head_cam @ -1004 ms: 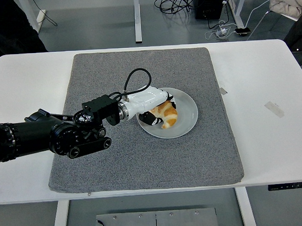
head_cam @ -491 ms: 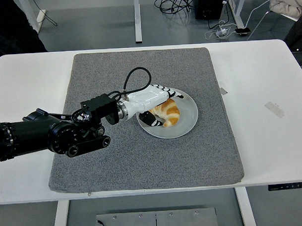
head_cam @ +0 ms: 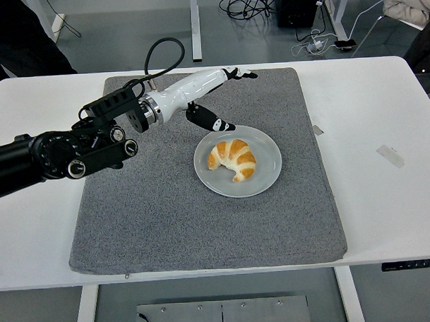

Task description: Place the bread on the plate

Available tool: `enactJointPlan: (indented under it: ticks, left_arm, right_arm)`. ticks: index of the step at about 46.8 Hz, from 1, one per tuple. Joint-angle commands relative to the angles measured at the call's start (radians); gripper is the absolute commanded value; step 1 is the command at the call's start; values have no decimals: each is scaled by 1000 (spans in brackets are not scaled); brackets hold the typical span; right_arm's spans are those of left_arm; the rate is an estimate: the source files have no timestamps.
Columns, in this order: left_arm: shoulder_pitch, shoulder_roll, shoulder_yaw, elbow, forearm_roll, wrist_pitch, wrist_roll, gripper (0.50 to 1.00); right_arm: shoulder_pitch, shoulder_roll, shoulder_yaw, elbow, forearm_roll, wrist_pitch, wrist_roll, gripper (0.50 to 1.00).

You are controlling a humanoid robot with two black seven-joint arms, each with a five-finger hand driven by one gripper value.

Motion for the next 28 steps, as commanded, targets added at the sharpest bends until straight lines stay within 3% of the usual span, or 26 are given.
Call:
enactJointPlan:
  ticks: [1,8,16,28]
  left_arm:
    - [0,35,-71,0,-63,-79,-3,927]
    - [17,84,-197,0,-166,-146,-3,927]
    - [74,148,-297,2,-330,-149,-5,925]
    - [283,151,-561,25,-481,-149,-29,912]
  right_arm:
    - [0,0,1,0,0,0,0,1000]
    - [0,0,0,0,0,0,0,1000]
    - [0,0,0,0,0,0,0,1000]
    - [0,0,0,0,0,0,0,1000]
